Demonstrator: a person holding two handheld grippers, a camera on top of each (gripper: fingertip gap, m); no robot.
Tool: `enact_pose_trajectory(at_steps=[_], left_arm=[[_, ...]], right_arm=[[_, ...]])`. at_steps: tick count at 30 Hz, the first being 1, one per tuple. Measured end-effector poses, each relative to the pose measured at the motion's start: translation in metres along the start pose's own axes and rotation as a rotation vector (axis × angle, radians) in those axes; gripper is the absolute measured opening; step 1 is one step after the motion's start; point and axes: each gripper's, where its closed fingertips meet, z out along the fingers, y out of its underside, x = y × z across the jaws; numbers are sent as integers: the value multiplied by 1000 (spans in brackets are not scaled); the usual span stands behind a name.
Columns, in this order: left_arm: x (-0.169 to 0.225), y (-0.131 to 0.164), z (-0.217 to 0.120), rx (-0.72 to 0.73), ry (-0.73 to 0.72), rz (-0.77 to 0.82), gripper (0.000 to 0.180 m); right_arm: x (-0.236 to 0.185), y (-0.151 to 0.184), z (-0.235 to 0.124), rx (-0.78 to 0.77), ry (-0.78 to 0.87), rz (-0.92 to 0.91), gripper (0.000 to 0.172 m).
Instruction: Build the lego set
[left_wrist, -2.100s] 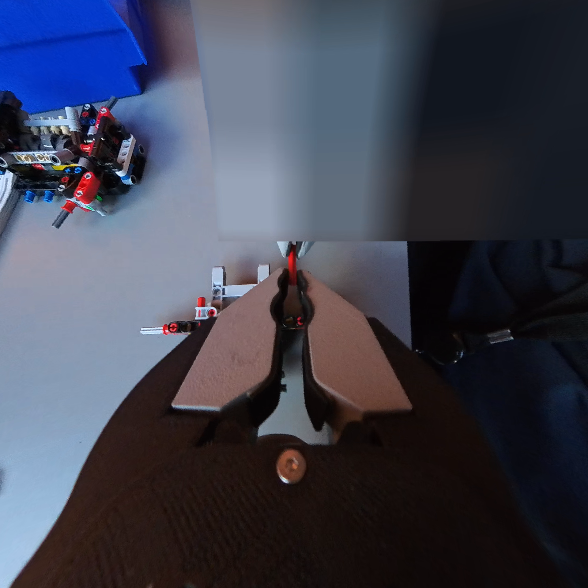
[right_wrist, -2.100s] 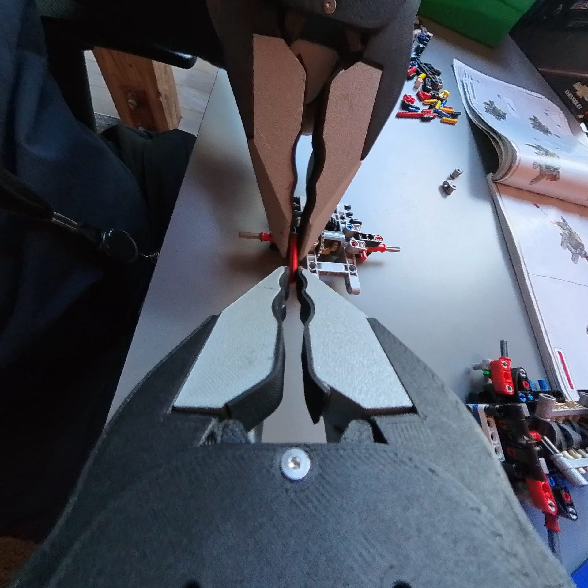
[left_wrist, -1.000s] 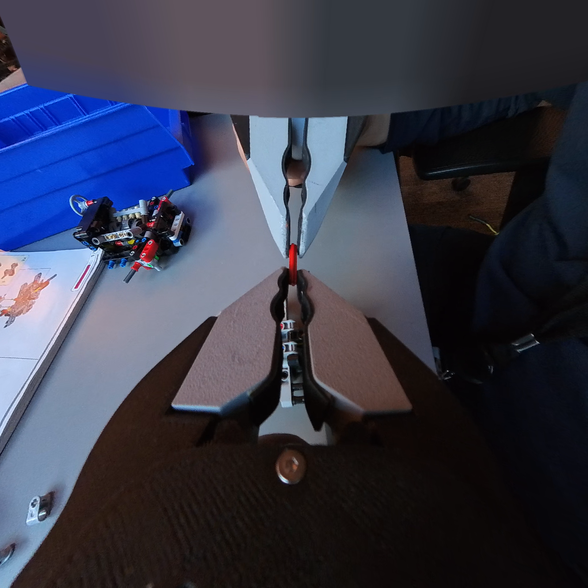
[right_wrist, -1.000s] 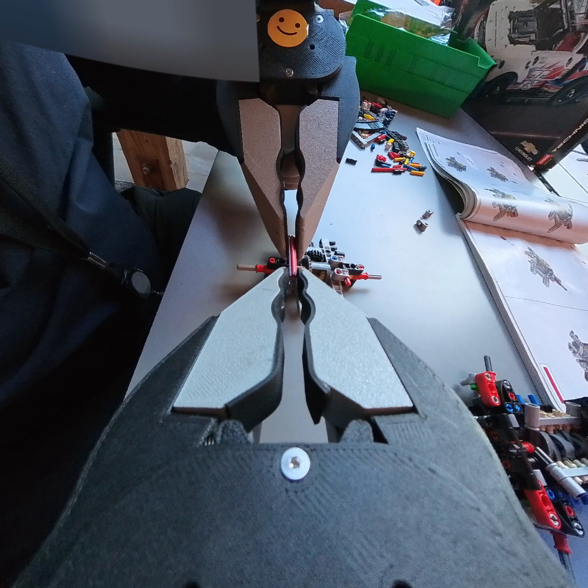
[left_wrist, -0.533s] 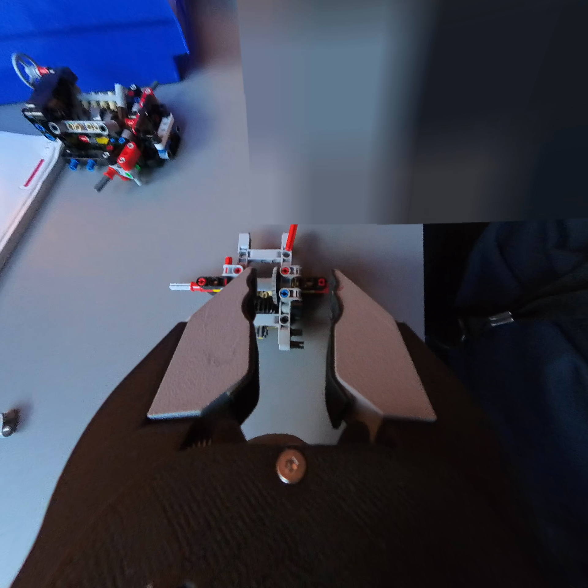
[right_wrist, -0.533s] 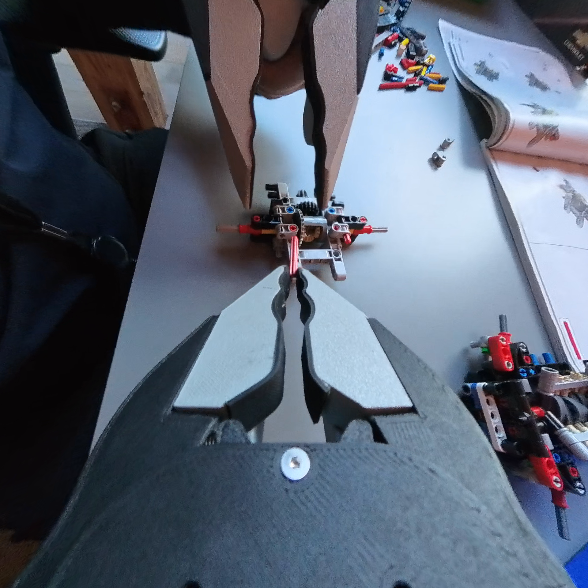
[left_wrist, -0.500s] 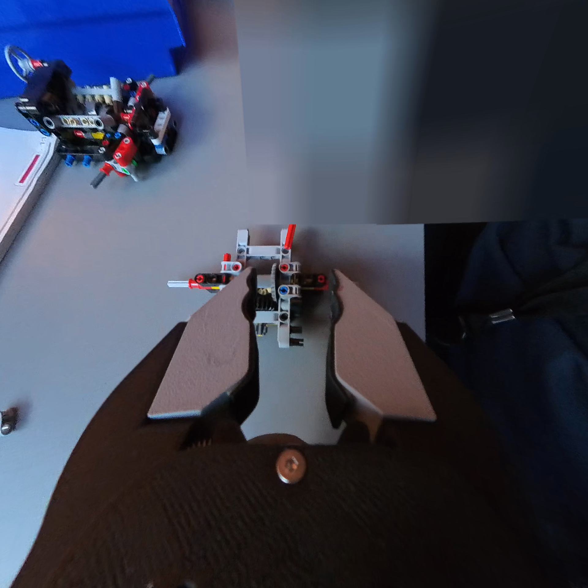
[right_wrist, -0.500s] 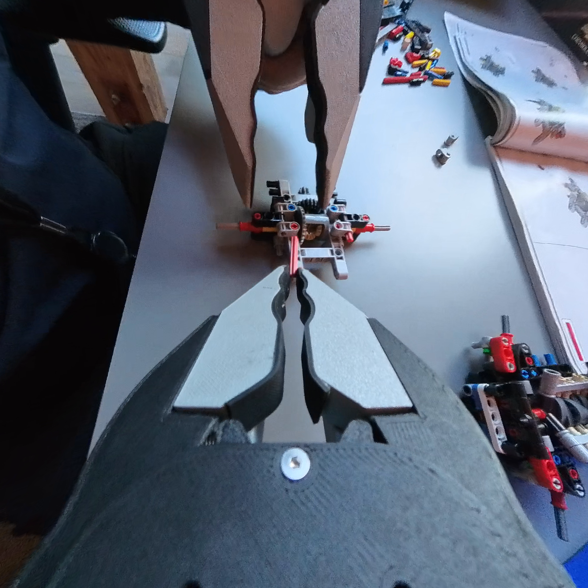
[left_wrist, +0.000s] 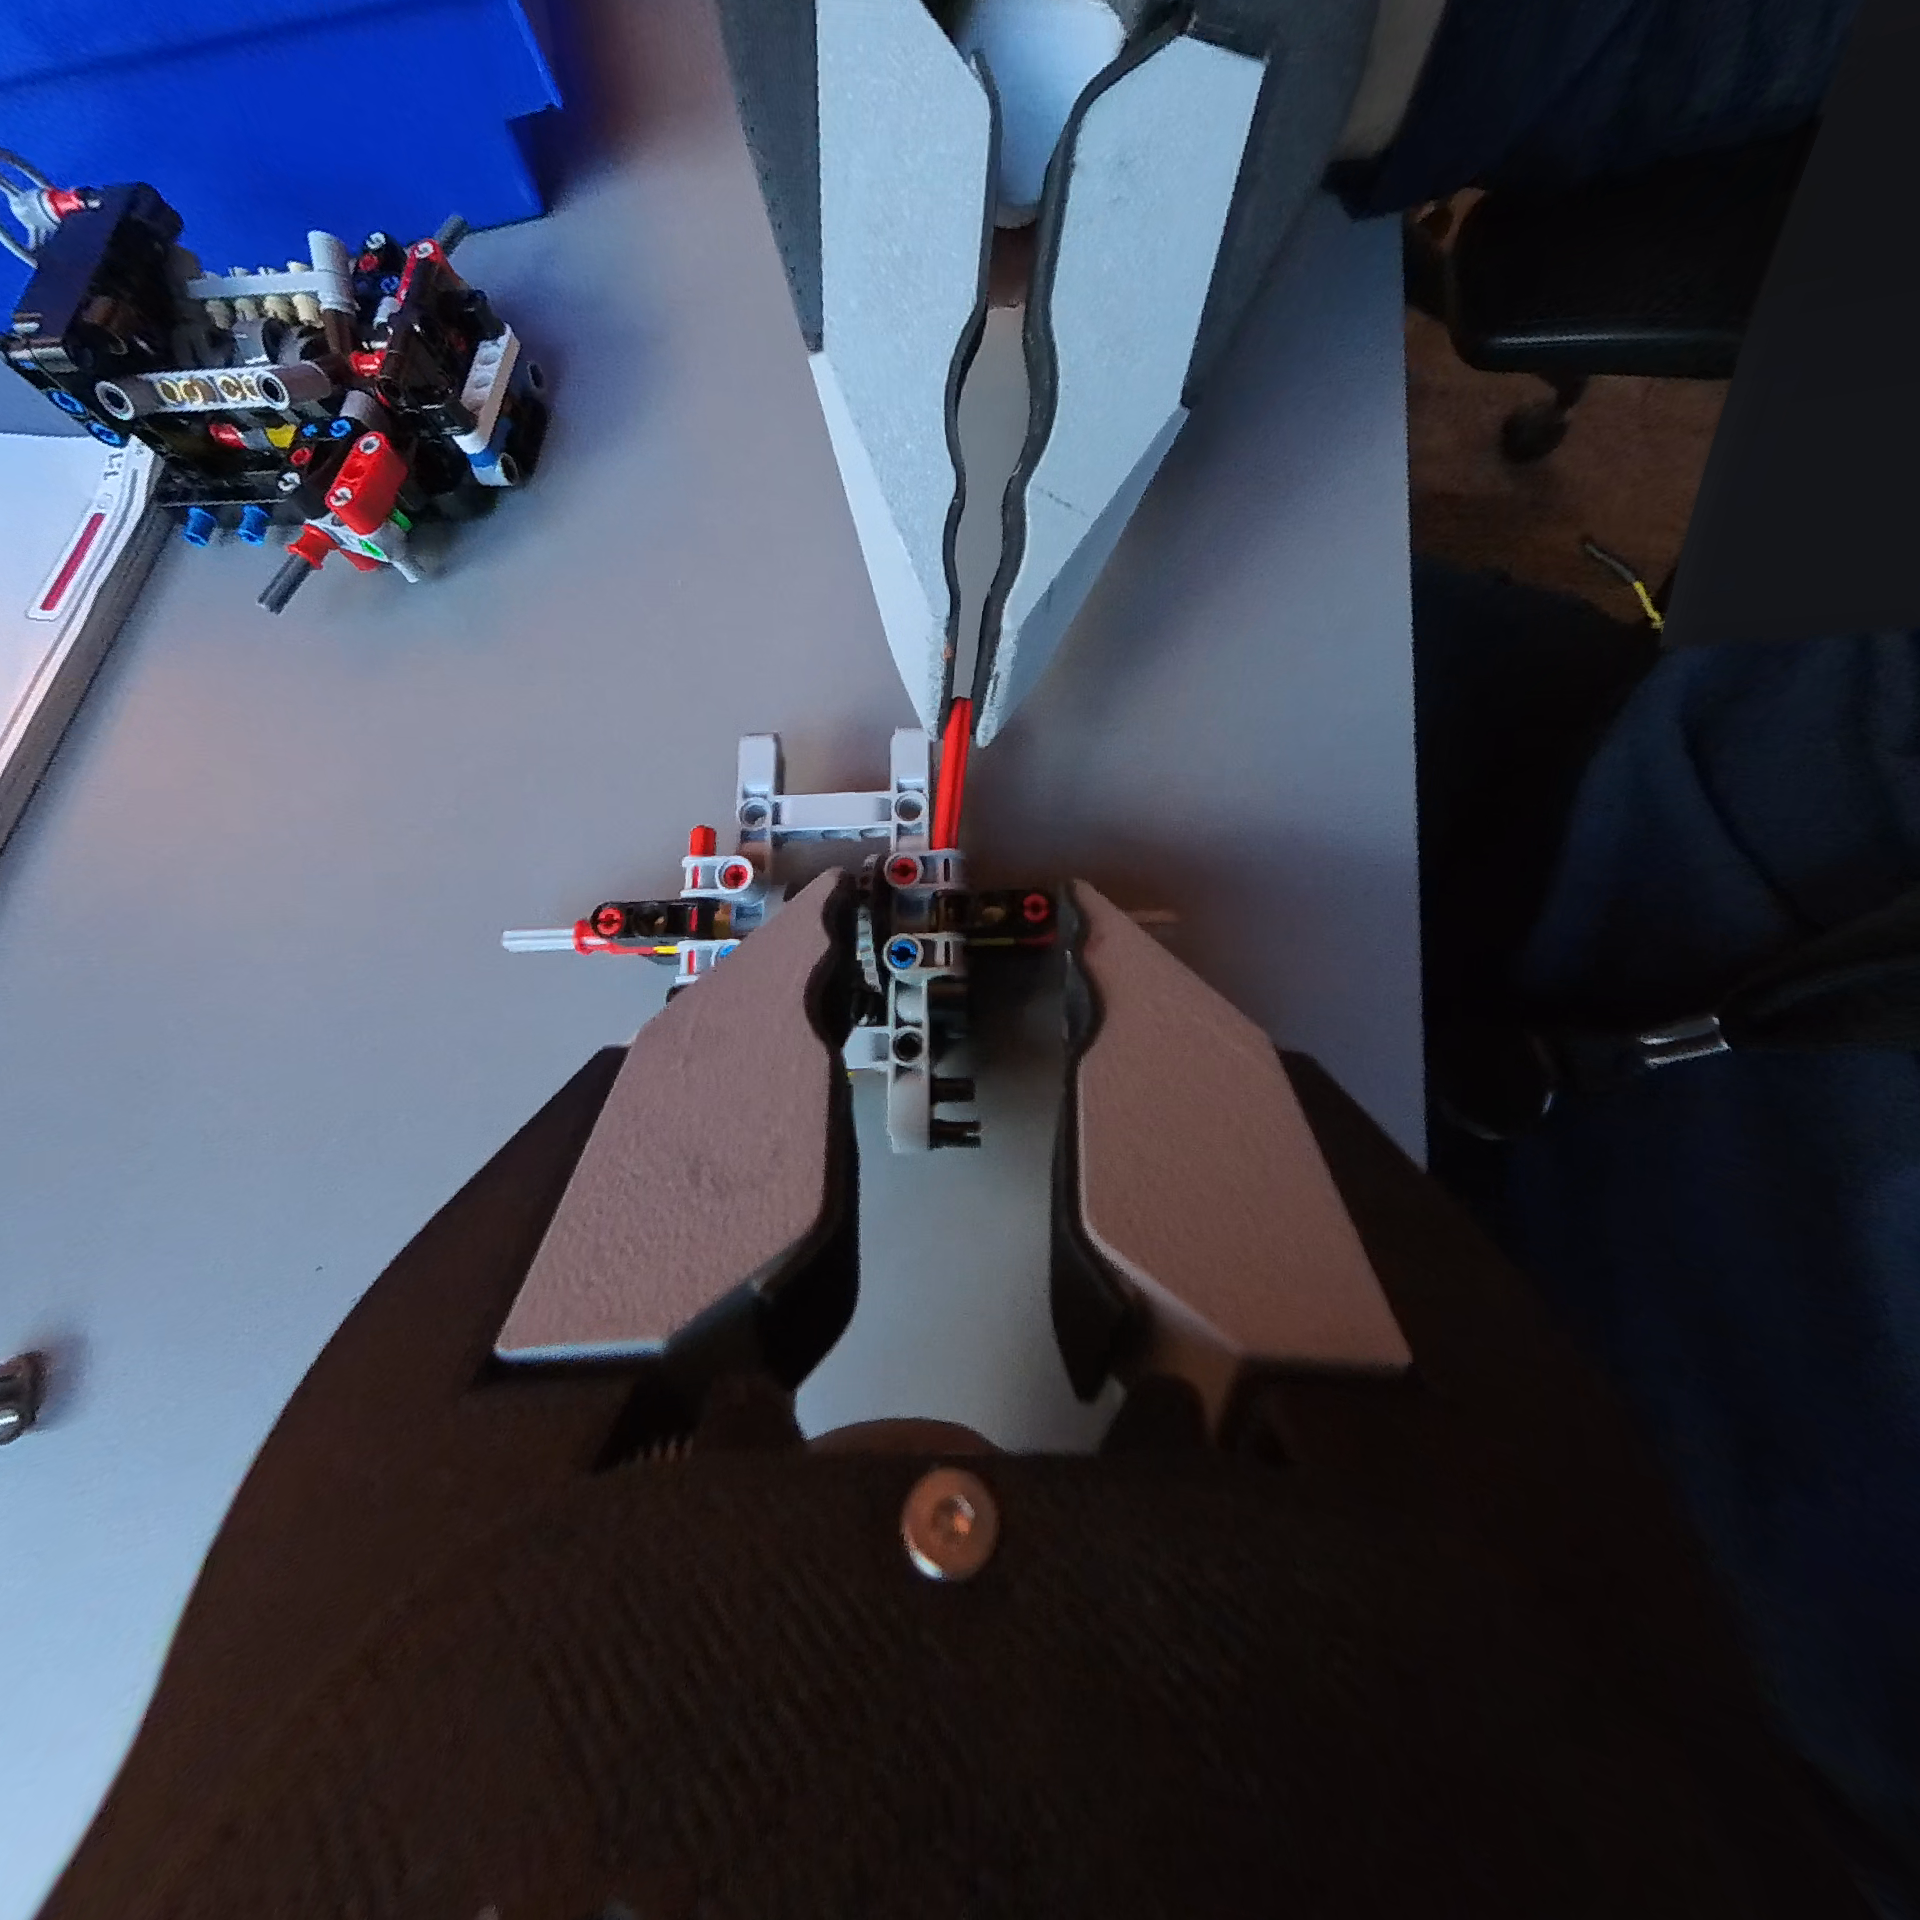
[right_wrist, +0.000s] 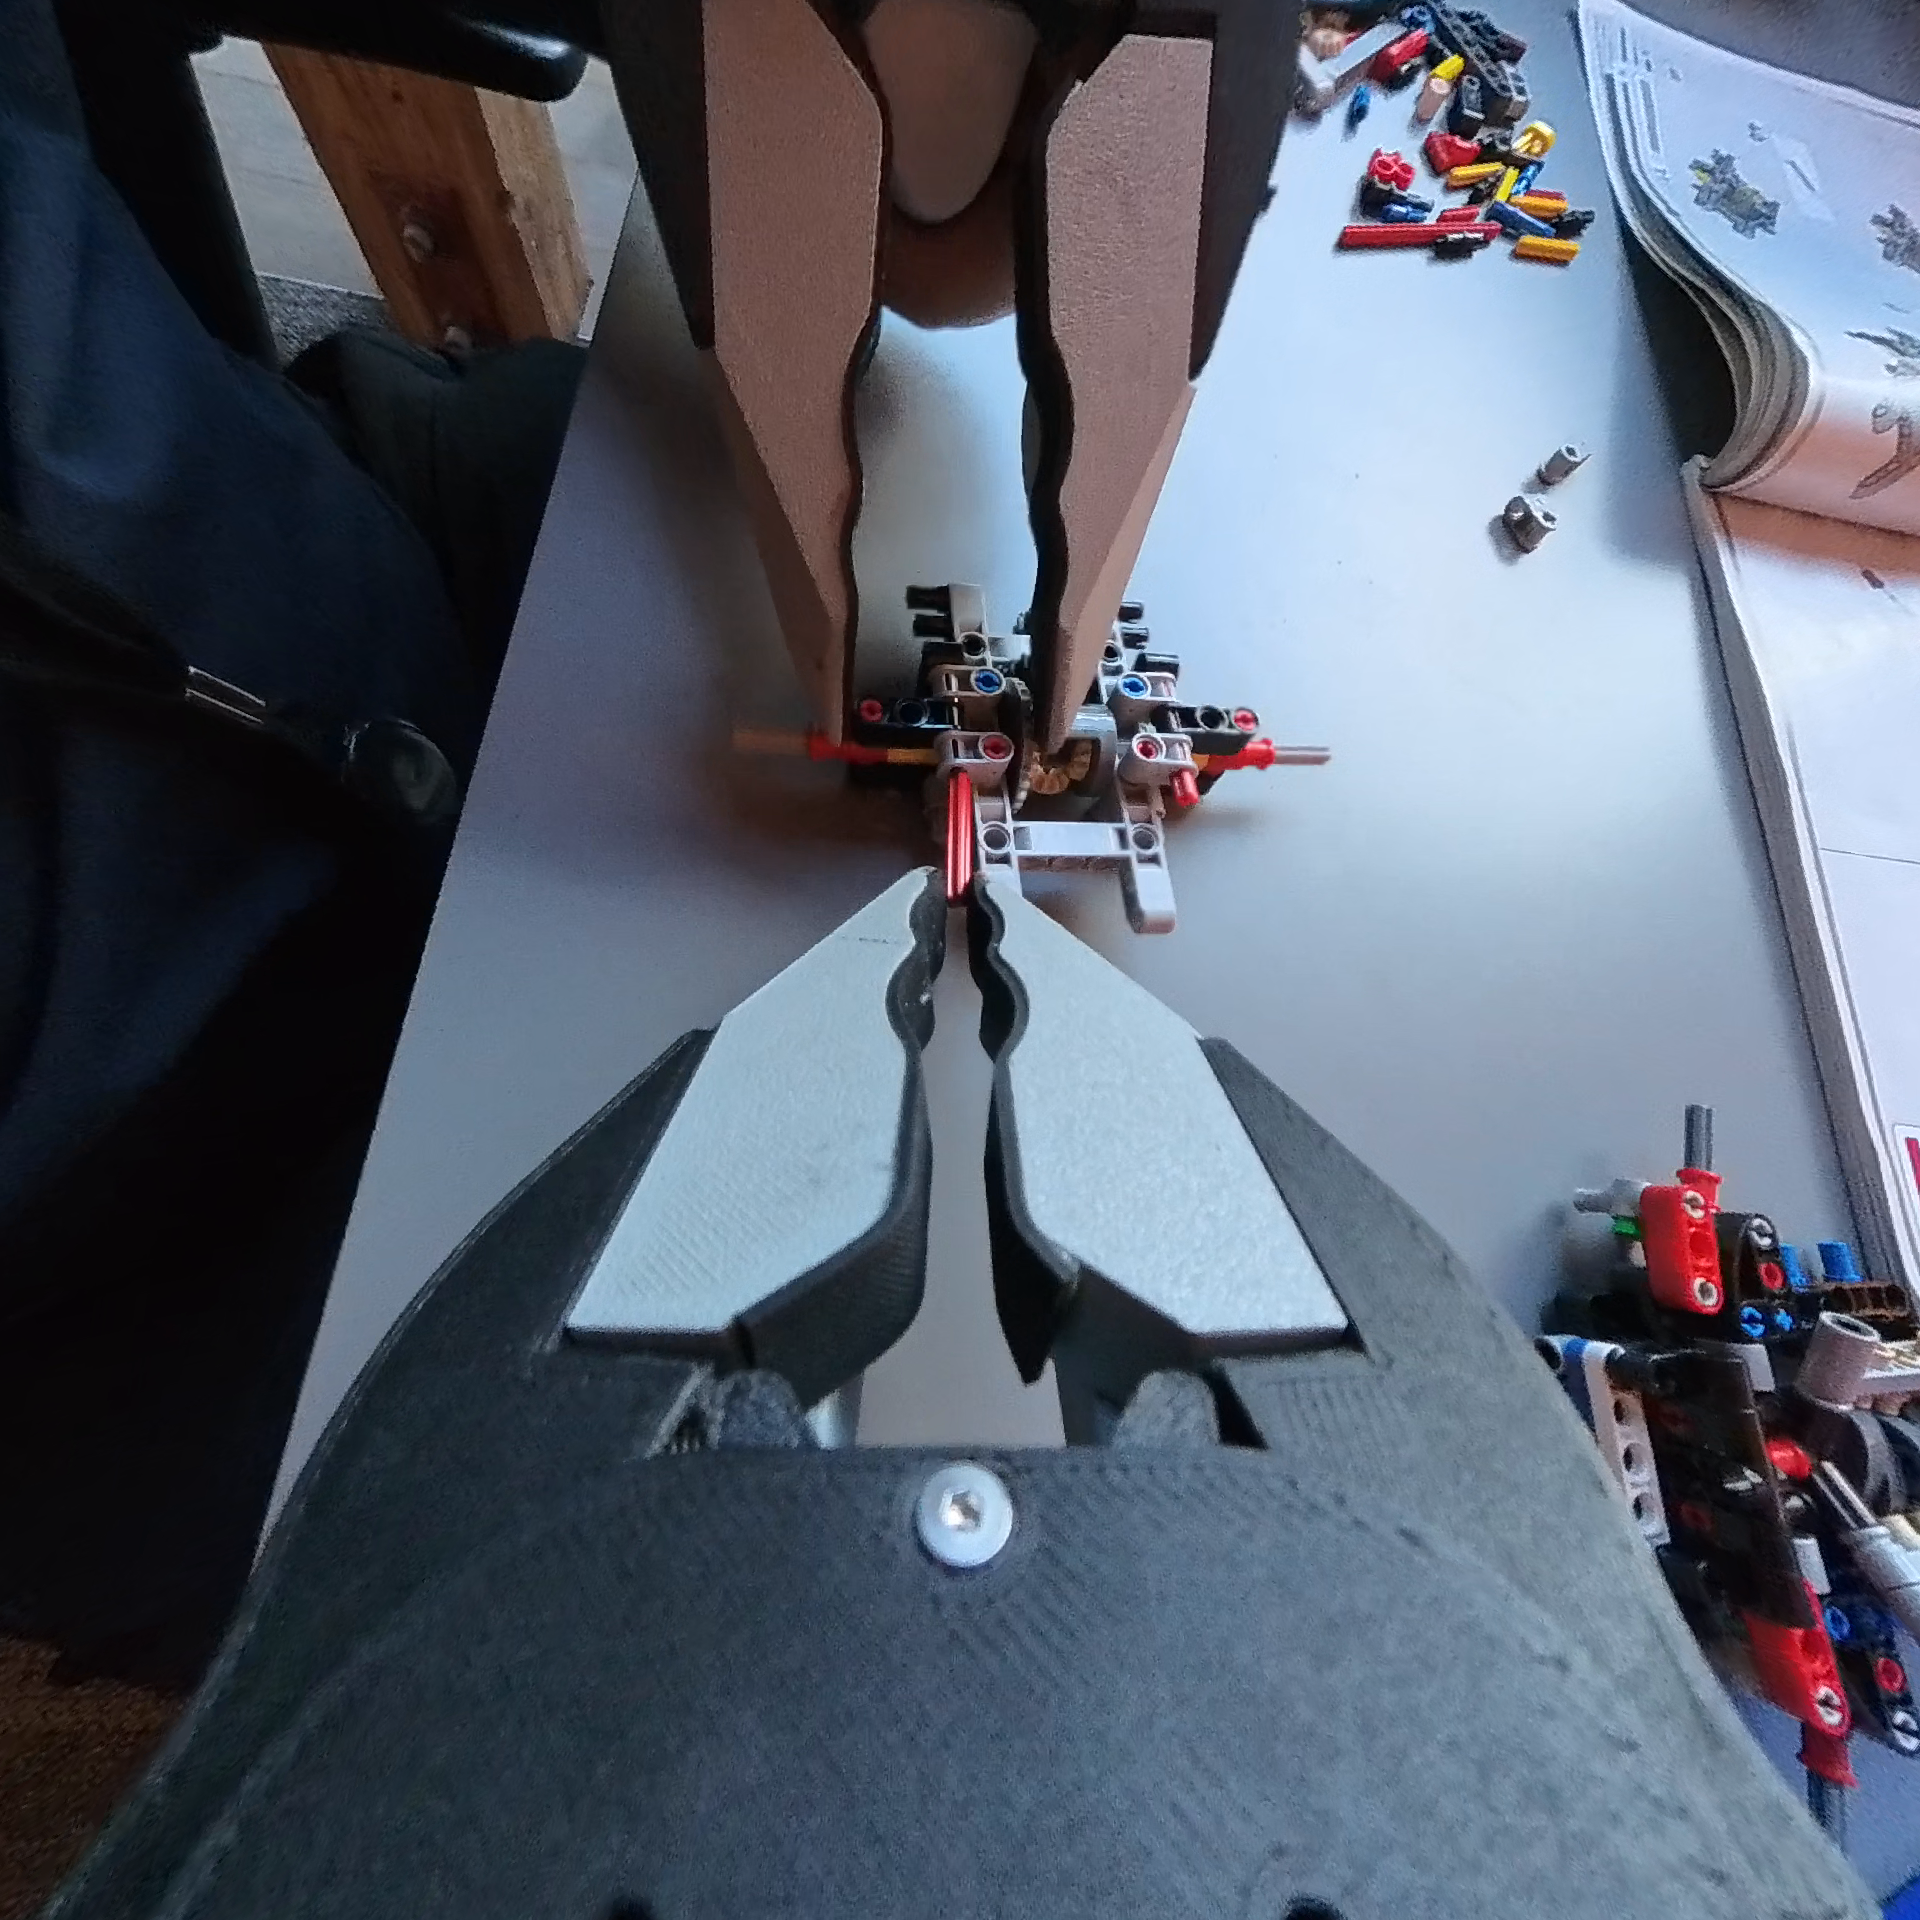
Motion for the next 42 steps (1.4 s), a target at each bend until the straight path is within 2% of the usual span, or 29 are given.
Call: enact_pose_trajectory(at_steps=[7, 11, 14, 18, 26, 32, 42], left_arm=[[2, 1, 2, 42, -32, 61, 35], [-2, 2, -2, 61, -43, 38, 36], [-3, 5, -8, 50, -52, 20, 48], [-4, 10, -23, 56, -60, 7, 28], [-6, 26, -20, 5, -68, 3, 25], [-11, 27, -20, -4, -114, 36, 13], [-7, 22, -15, 3, -144, 62, 12]], right_arm=[[-1, 0, 1, -14, -12, -30, 1], [0, -2, 3, -26, -22, -65, 1], [-1, 1, 8, -50, -23, -86, 1], [0, -1, 7, -31, -24, -73, 1], [1, -6, 11, -32, -28, -62, 1], [3, -9, 11, -24, -39, -43, 1], [0, -7, 12, -24, -31, -33, 1]])
